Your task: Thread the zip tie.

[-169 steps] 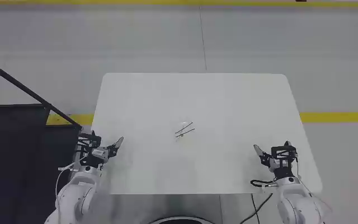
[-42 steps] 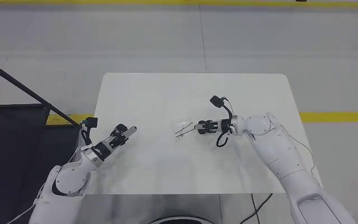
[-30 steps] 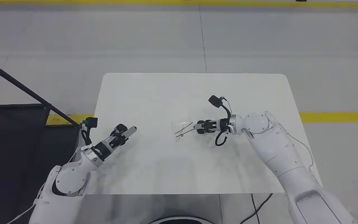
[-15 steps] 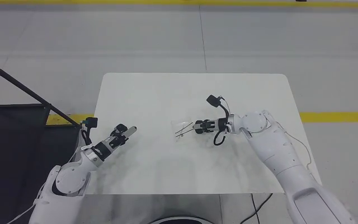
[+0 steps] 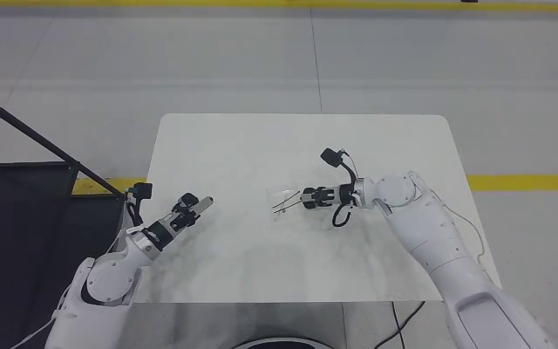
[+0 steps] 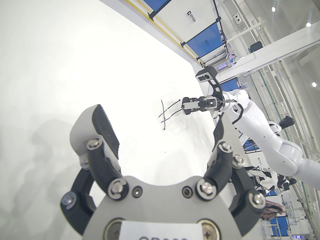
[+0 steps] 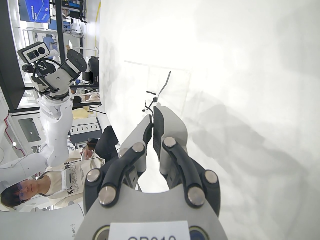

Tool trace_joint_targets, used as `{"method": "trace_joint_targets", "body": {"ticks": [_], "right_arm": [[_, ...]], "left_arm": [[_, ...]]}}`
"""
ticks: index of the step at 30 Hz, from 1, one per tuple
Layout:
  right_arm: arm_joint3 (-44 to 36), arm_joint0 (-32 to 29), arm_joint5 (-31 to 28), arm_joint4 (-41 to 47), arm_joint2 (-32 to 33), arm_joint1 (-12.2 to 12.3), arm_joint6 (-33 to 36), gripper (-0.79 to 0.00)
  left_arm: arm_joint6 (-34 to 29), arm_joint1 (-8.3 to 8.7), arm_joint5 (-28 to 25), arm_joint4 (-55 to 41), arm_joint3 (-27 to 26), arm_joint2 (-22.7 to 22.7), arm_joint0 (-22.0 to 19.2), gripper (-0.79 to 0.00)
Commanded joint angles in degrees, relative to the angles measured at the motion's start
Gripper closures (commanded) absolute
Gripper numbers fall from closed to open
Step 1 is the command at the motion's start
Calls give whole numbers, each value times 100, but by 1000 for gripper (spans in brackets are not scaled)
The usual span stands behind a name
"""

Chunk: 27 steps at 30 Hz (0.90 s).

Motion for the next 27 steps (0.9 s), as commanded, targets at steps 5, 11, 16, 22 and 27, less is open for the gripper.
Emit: {"method": "trace_joint_targets", "body": {"ticks": [5,11,16,22,27], "right_arm": [[-46,-31,-60,19,146,56,-14,0],[-333,-181,-270,55,481,211,75,0],[-1031,-490,-656,-23,886,432,440,0],[-2298,-950,-710,11,1337,681,1138,0],[-3202,-1201,-626,188,1424,788,1612,0]], "left_arm": [[0,0,0,0,0,0,0,-785],[0,0,0,0,0,0,0,-785],[-90,17,-114,-46,-95,-3,-41,-785],[-1071,100,-815,-393,-214,53,-286,-785],[-2183,192,-1084,-928,-219,179,-654,-785]]}}
